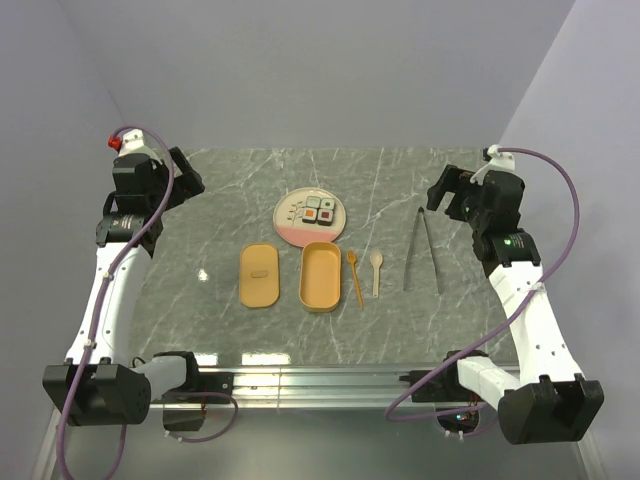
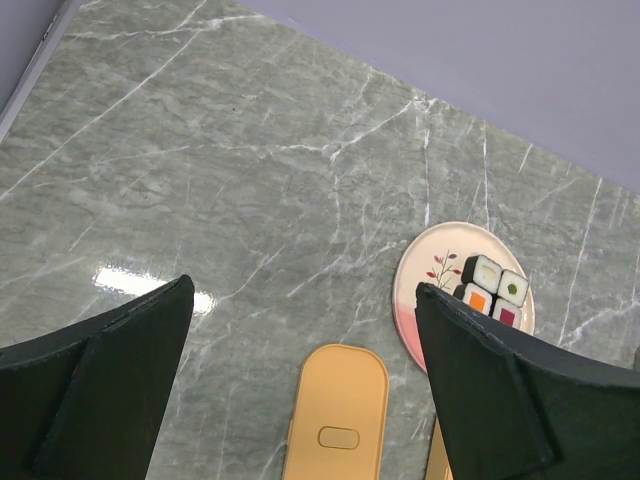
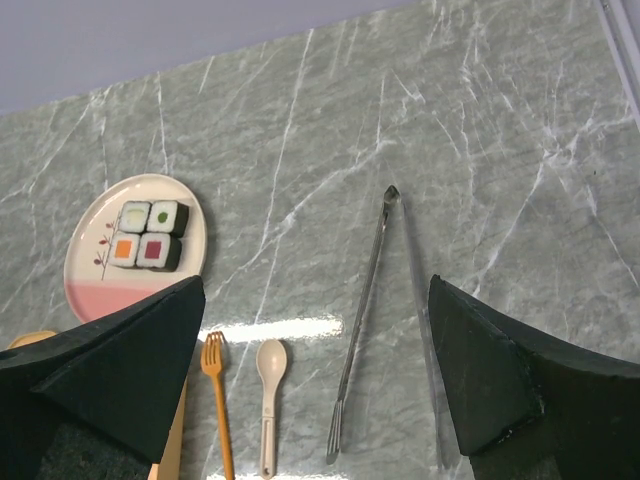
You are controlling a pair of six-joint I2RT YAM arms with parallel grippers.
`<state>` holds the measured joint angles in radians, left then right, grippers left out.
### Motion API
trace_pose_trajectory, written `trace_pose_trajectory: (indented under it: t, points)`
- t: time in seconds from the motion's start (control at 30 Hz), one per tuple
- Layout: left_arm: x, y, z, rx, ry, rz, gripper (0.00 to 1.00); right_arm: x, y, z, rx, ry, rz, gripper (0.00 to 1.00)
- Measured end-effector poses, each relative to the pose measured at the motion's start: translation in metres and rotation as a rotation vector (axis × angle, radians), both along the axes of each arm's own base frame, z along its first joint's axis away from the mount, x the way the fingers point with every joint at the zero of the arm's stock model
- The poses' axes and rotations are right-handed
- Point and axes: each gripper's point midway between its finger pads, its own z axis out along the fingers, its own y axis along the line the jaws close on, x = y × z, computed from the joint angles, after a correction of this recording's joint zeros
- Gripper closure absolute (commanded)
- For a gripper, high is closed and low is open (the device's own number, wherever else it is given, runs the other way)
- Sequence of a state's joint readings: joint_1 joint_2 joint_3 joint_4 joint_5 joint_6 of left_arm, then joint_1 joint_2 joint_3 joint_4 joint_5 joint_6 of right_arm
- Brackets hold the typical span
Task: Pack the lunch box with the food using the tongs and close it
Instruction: Grab the clamp with the right arm
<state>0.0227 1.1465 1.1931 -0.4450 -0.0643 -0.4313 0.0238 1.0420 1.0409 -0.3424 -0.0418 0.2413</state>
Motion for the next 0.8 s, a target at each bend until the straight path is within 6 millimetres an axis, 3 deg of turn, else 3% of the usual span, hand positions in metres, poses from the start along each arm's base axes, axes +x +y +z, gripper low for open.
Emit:
trace_pose_trajectory:
  t: [0.3, 0.53, 0.67, 0.8]
  points:
    - [-0.001, 0.0, 0.001, 0.0, -0.003, -0.001, 0.0, 0.0, 0.0, -0.002, 0.0, 0.003, -0.001, 0.0]
    - [-0.001, -0.002, -0.001, -0.005, 0.0, -0.01, 0.01, -0.001, -0.003, -0.018, -0.008, 0.038, -0.017, 0.0]
    - [-0.003, -0.004, -0.008, -0.013, 0.017, -0.017, 0.01, 0.005, -0.008, -0.04, -0.021, 0.104, -0.041, 0.0]
    - [-0.004, -0.005, -0.018, -0.019, 0.037, -0.021, 0.01, 0.012, -0.012, -0.082, -0.036, 0.236, -0.062, 0.02]
